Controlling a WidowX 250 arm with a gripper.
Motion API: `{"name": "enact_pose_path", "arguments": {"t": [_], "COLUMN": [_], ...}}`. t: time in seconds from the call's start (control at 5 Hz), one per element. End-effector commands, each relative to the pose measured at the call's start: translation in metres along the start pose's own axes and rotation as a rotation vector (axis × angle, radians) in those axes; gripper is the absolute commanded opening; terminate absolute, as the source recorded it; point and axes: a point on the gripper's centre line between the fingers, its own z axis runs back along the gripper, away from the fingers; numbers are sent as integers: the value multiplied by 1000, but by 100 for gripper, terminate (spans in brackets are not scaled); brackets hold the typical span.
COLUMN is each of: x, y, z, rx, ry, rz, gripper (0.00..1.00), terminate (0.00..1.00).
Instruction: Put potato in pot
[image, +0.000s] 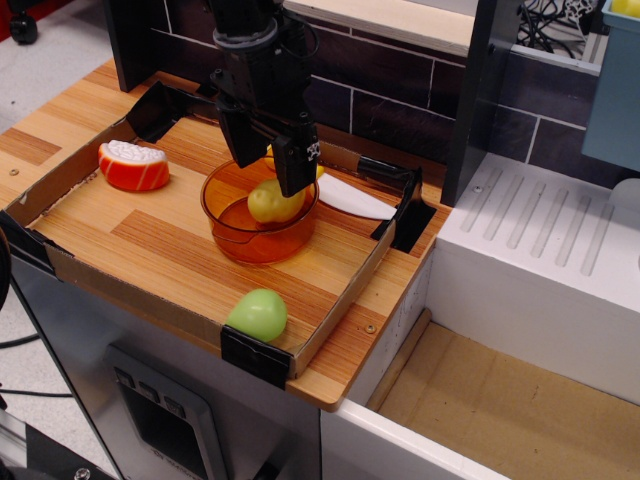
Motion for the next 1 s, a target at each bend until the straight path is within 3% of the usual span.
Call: {"name": "enact_pose_path", "arguments": {"t": [0.0,0.2,0.6,0.8], "x": [12,19,19,19], "y": [14,25,25,25], "z": [37,71,71,71], "rx": [67,72,72,72], "ry": [-39,-62,-62,-62], "rz": [7,87,87,87], "gripper": [100,100,100,100], "terminate": [0,0,0,100]}}
